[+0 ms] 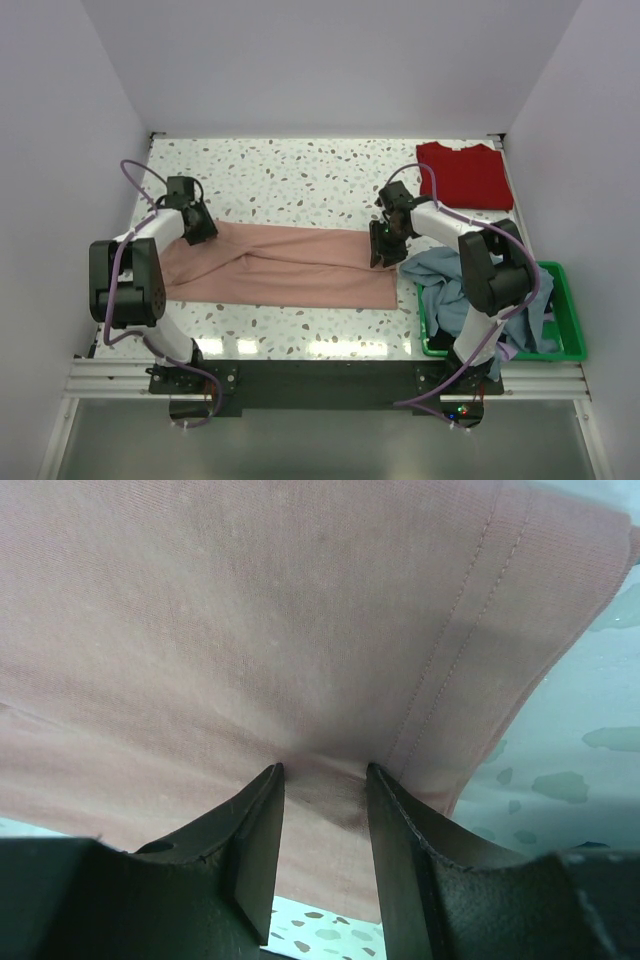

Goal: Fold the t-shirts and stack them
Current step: Fold the tshirt

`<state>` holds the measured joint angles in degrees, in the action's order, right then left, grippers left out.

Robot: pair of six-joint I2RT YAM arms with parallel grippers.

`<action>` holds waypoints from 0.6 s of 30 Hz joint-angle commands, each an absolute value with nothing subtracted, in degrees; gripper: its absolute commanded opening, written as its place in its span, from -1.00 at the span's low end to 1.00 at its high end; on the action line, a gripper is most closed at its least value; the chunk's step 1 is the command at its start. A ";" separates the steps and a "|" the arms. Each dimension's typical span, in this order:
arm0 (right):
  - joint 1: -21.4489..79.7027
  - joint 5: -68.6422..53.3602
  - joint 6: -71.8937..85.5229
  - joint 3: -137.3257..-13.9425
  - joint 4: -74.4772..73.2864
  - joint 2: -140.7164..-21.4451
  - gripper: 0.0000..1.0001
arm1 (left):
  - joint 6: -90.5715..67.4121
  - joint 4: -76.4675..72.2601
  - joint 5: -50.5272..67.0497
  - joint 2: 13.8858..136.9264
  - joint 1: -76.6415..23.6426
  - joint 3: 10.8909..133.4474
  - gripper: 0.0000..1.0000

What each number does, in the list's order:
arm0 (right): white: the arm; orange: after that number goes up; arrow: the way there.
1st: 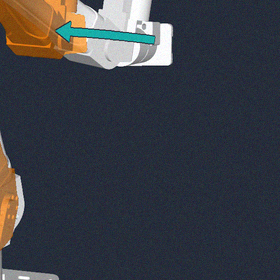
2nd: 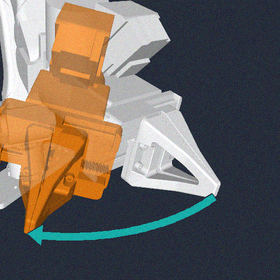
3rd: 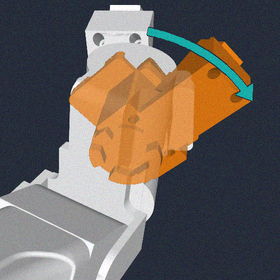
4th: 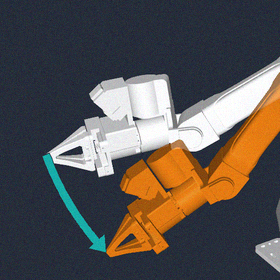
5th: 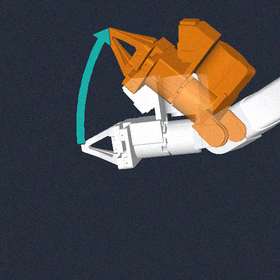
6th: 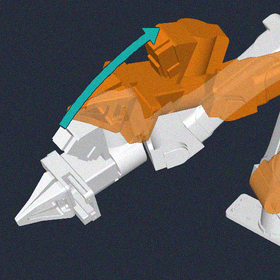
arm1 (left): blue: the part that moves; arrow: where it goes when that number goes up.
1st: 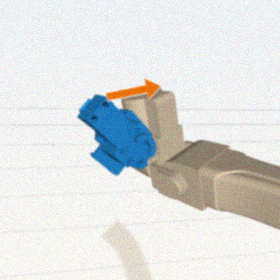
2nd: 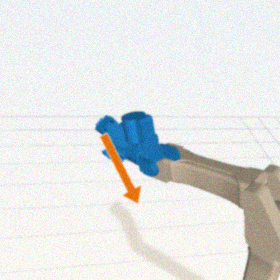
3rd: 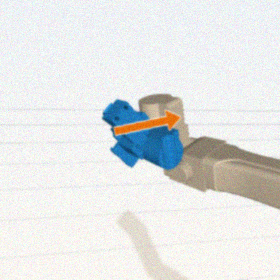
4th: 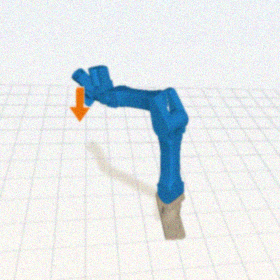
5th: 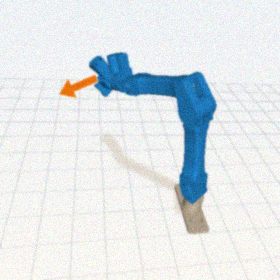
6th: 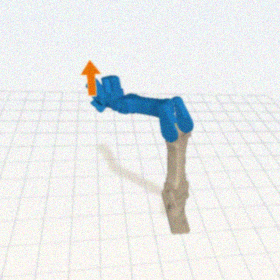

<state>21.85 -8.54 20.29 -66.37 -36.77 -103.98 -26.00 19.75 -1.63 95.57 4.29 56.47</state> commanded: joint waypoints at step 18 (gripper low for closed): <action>22.15 -6.94 19.86 -66.62 -36.48 -105.73 -0.16 | -26.63 17.05 -0.35 95.71 2.55 55.20 -0.66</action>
